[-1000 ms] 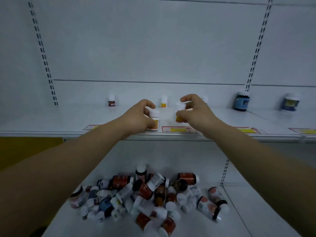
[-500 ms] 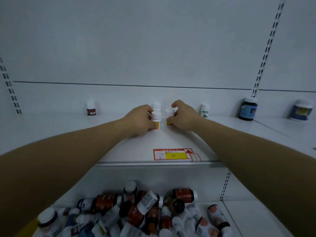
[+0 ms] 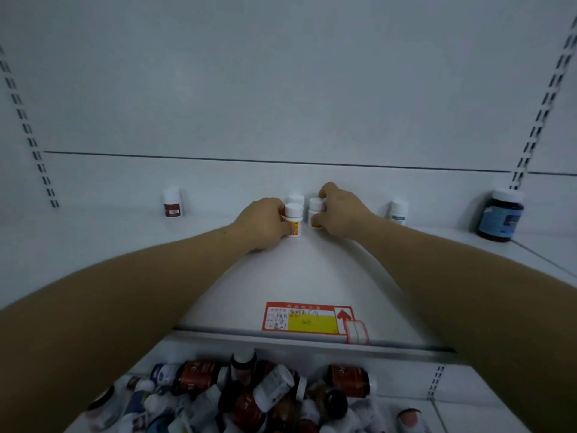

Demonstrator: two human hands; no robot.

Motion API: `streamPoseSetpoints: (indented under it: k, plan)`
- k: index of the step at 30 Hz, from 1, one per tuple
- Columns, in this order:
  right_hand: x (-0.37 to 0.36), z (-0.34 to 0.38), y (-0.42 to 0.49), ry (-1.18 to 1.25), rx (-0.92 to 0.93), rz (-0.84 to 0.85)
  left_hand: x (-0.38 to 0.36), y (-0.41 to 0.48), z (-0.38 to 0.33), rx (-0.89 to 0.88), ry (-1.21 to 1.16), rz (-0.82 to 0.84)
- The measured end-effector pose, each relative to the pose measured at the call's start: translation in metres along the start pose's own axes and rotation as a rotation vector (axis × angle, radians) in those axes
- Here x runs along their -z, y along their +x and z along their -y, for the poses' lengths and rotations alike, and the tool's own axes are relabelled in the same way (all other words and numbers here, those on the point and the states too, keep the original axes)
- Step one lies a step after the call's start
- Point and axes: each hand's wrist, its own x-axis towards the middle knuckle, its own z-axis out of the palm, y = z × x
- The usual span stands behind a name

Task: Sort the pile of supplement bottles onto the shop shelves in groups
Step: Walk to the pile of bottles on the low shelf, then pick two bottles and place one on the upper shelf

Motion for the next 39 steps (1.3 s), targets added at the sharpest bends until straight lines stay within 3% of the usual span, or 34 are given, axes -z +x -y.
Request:
streamPoseSetpoints:
  k: [17,22,33,39]
  plan:
    - [0.021,0.008,-0.014,-0.19,0.156,0.029,0.037,-0.04,-0.005,0.156,0.285,0.111]
    - [0.029,0.048,-0.045,-0.219,0.23,0.098,0.062,-0.1,0.002,0.163,0.242,0.074]
    - [0.011,0.174,-0.17,-0.13,0.348,0.024,0.114,-0.268,0.038,0.014,0.24,0.128]
    - [-0.011,0.201,-0.257,-0.185,0.424,0.041,0.1,-0.336,0.072,0.022,0.3,0.331]
